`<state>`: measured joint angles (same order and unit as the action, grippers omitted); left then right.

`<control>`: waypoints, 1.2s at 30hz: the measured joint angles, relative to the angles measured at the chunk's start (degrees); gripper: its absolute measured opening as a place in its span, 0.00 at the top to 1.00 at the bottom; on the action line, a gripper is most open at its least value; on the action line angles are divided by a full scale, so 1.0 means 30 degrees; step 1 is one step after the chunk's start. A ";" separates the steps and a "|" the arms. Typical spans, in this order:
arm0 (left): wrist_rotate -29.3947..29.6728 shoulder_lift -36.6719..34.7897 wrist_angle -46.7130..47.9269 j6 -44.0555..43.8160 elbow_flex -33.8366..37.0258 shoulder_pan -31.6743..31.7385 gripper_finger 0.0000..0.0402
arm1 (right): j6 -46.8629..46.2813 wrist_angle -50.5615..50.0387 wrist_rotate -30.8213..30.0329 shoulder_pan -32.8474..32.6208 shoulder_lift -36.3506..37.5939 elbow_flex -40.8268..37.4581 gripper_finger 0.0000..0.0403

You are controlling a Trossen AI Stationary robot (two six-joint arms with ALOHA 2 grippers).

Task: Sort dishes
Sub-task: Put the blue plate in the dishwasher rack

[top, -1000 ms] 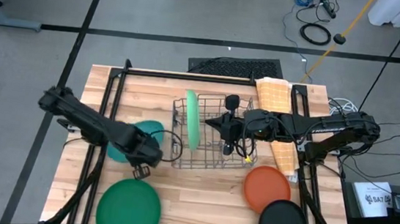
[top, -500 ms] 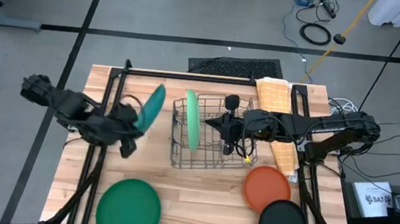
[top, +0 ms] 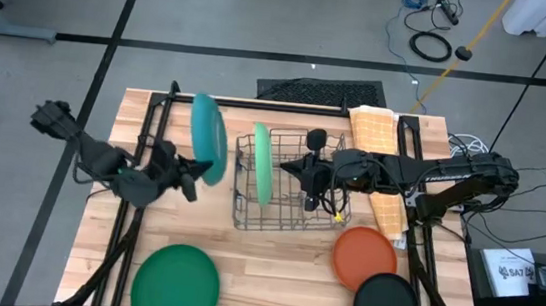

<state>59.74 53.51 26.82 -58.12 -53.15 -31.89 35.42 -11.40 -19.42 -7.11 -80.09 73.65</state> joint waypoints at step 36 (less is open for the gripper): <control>0.1545 0.5809 -1.7503 0.2652 0.5662 -0.0251 0.97 | -0.0073 0.0295 0.0014 0.0000 0.0000 0.0000 0.99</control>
<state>64.37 70.94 -25.69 -50.17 -36.16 -32.64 35.20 -10.51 -19.38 -7.11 -80.09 73.65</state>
